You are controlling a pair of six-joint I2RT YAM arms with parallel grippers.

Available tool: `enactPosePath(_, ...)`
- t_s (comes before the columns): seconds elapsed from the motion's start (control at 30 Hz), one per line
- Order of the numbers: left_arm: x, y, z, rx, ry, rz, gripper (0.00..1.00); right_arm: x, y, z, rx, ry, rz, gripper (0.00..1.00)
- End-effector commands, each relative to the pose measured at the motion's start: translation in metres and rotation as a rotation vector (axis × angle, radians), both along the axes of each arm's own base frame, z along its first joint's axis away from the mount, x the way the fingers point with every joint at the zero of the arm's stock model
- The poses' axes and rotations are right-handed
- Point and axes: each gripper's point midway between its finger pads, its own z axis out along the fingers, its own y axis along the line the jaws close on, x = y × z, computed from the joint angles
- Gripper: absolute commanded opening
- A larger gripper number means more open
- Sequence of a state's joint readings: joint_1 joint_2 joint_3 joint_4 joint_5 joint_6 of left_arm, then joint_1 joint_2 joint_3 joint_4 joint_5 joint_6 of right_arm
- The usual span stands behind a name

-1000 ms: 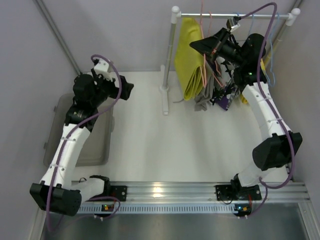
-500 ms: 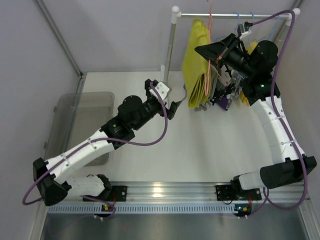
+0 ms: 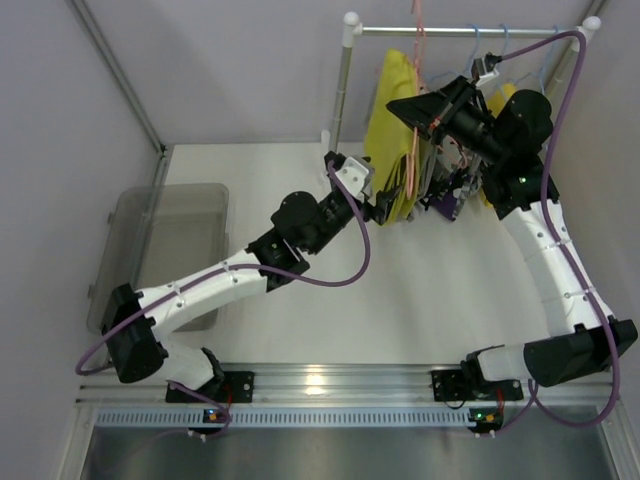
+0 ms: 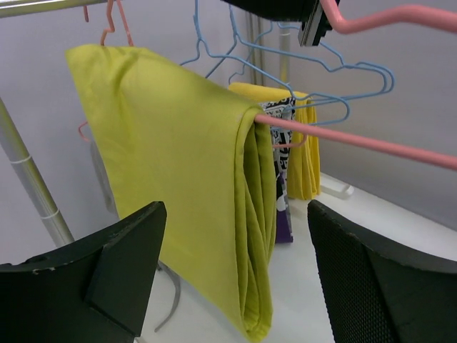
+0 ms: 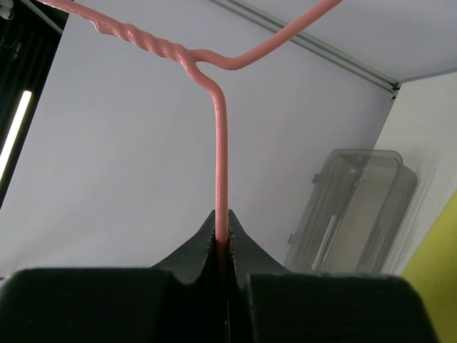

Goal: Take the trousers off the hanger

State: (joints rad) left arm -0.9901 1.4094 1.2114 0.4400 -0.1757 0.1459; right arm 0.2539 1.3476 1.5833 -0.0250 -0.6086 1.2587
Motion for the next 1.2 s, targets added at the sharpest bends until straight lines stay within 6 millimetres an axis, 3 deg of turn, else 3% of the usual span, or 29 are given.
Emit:
enactPosePath(0.0, -0.001, 0.004, 0.061, -0.194, -0.088, 0.011, 0.84, -0.041, -0.003, 0.075, 0.067, -0.309, 0.004, 0.0)
enactPosePath(0.13, 0.006, 0.002, 0.063, -0.206, -0.104, 0.036, 0.8, -0.041, -0.001, 0.074, 0.067, -0.305, 0.015, 0.0)
enactPosePath(0.27, 0.019, 0.001, 0.061, -0.198, -0.113, 0.091, 0.65, -0.045, 0.001, 0.077, 0.075, -0.311, 0.028, 0.0)
enactPosePath(0.4, 0.03, -0.003, 0.059, -0.193, -0.098, 0.113, 0.6, -0.046, 0.002, 0.079, 0.079, -0.314, 0.038, 0.0)
enactPosePath(0.67, 0.041, -0.012, 0.044, -0.159, -0.109, 0.123, 0.61, -0.051, 0.001, 0.088, 0.09, -0.328, 0.048, 0.0)
enactPosePath(0.97, 0.067, -0.006, 0.033, -0.145, -0.116, 0.198, 0.58, -0.057, 0.002, 0.091, 0.098, -0.333, 0.057, 0.0)
enactPosePath(1.17, 0.057, 0.002, 0.031, -0.133, -0.128, 0.157, 0.66, -0.056, 0.002, 0.089, 0.09, -0.334, 0.054, 0.0)
